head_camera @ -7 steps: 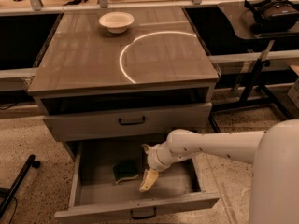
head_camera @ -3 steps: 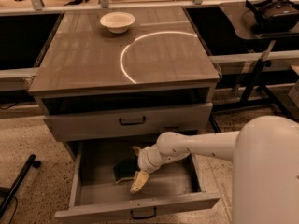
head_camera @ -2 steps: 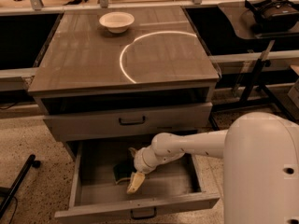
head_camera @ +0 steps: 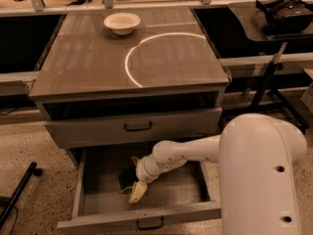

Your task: Pick sponge from middle drawer and place on counter

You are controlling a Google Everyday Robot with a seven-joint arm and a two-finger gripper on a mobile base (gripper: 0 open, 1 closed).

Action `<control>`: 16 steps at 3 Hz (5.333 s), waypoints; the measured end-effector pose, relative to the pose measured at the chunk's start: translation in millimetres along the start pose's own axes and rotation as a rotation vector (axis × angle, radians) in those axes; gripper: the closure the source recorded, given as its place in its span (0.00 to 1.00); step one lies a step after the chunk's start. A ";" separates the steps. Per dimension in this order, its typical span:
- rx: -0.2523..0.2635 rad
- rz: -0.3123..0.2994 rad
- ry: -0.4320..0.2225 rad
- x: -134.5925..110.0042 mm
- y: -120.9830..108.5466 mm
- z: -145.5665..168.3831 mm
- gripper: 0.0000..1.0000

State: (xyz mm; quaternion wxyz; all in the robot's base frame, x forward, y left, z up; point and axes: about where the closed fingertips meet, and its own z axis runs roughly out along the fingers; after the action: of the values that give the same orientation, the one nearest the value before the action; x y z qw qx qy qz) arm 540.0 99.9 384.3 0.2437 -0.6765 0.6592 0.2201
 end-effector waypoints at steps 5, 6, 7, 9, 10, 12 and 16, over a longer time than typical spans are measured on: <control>-0.070 0.041 -0.002 13.3 3.8 34.3 0.72; -0.024 -0.008 -0.081 -5.7 10.6 -7.3 1.00; 0.029 -0.049 -0.182 -22.4 20.1 -57.8 1.00; 0.072 -0.081 -0.265 -26.1 22.4 -112.1 1.00; 0.081 -0.110 -0.263 -35.6 24.1 -139.9 1.00; 0.097 -0.183 -0.246 -58.5 14.7 -243.7 1.00; 0.176 -0.300 -0.096 -116.9 4.5 -369.2 1.00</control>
Offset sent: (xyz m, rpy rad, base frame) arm 0.0023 0.0059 -0.0313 -0.0154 0.0617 -0.0051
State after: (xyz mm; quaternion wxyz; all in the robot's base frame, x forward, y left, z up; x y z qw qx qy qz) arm 522.9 -37.2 746.0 0.3633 -0.7320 0.5553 0.1547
